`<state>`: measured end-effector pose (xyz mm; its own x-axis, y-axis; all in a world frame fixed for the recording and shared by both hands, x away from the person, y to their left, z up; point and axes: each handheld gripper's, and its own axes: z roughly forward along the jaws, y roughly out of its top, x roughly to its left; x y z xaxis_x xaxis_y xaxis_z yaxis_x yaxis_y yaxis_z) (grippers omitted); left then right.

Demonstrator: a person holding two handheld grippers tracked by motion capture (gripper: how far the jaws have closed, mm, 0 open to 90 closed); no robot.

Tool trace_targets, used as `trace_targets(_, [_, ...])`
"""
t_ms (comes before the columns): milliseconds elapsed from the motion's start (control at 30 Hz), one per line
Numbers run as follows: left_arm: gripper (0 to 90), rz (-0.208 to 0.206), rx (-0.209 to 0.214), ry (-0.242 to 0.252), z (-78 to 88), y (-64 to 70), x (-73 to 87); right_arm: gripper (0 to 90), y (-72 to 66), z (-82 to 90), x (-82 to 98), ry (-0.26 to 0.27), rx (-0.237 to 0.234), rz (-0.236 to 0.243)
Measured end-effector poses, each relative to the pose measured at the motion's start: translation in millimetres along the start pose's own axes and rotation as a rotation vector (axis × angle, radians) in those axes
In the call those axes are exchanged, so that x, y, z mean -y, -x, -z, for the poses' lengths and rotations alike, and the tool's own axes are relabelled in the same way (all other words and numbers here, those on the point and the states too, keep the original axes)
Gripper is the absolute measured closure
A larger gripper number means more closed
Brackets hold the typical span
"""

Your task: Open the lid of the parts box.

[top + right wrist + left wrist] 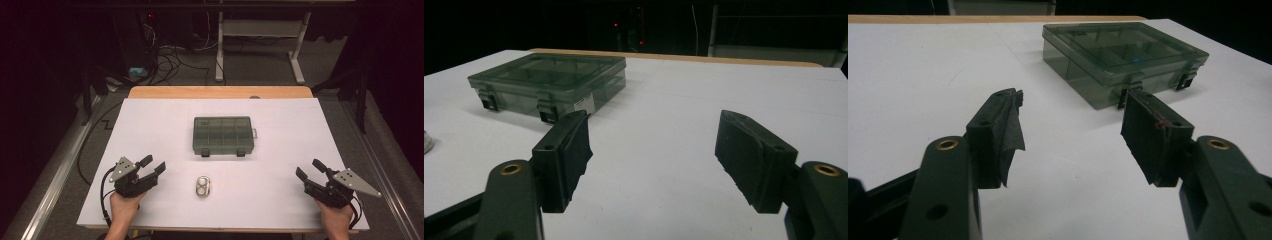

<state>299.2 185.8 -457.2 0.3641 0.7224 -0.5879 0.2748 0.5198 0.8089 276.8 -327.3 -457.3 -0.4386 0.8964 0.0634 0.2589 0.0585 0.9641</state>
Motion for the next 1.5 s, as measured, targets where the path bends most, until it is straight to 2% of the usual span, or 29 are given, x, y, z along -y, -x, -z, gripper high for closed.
trace_targets(433, [40.8, 0.012, -0.003, 0.007, -8.3, -2.0, -0.7, 31.4, -1.4, -12.8, -2.0, -0.021, -0.015, 0.01])
trace_targets(1133, [41.9, 0.011, -0.009, -0.006, -25.3, -2.7, 2.2, 33.9, -1.3, -27.9, -4.6, -0.043, -0.038, -0.016])
trace_targets(1500, [42.1, -0.007, -0.003, -0.022, -35.0, -0.7, 5.6, 36.0, 0.9, -37.8, -8.4, -0.054, -0.051, -0.036])
